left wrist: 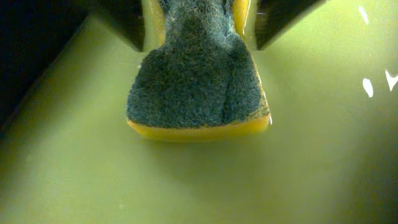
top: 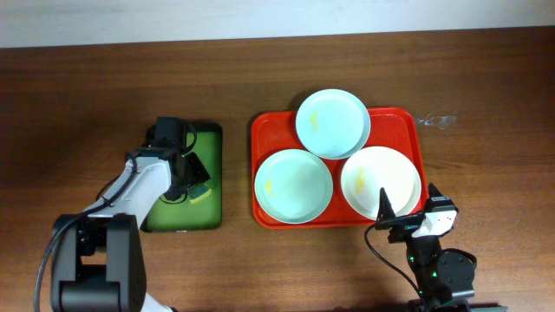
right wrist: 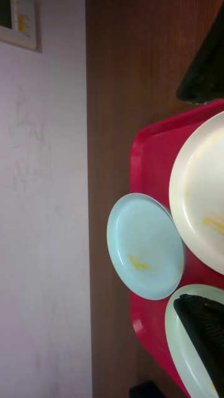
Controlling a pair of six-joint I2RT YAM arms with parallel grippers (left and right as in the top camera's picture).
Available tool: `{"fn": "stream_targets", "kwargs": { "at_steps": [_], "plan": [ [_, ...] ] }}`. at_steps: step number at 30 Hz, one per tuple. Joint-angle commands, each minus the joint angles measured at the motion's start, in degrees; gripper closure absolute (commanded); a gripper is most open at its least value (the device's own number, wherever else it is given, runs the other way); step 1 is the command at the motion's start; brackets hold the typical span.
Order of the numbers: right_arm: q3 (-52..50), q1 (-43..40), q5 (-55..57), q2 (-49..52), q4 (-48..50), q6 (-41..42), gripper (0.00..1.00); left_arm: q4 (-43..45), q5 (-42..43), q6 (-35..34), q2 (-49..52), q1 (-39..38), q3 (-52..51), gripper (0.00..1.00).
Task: Clean dirty plates on tray and stack at the side
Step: 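Grasp the green-yellow sponge from the green tray with the left gripper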
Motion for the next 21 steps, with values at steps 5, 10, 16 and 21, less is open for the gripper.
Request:
{"fn": "stream_targets", "kwargs": {
  "at_steps": [5, 10, 16, 21],
  "plan": [
    [-0.33, -0.24, 0.50, -0.33, -0.33, -0.22, 0.02, -0.52, -0.61, 0.09, 0.42, 0.04, 0.76, 1.00],
    [-0.33, -0.24, 0.50, -0.33, -0.33, -0.22, 0.02, -13.38, -0.63, 4.20, -6.10, 0.07, 12.98, 1.00],
    [-0.33, -0.24, 0.50, -0.33, -0.33, -0.22, 0.01, -11.26, -3.41, 4.15, -7.28, 0.00, 9.55, 1.00],
    [-0.33, -0.24, 0.50, -0.33, -0.33, -0.22, 0.02, -15.08, 1.33, 9.66, -5.09, 1.20, 12.39, 1.00]
  ]
}}
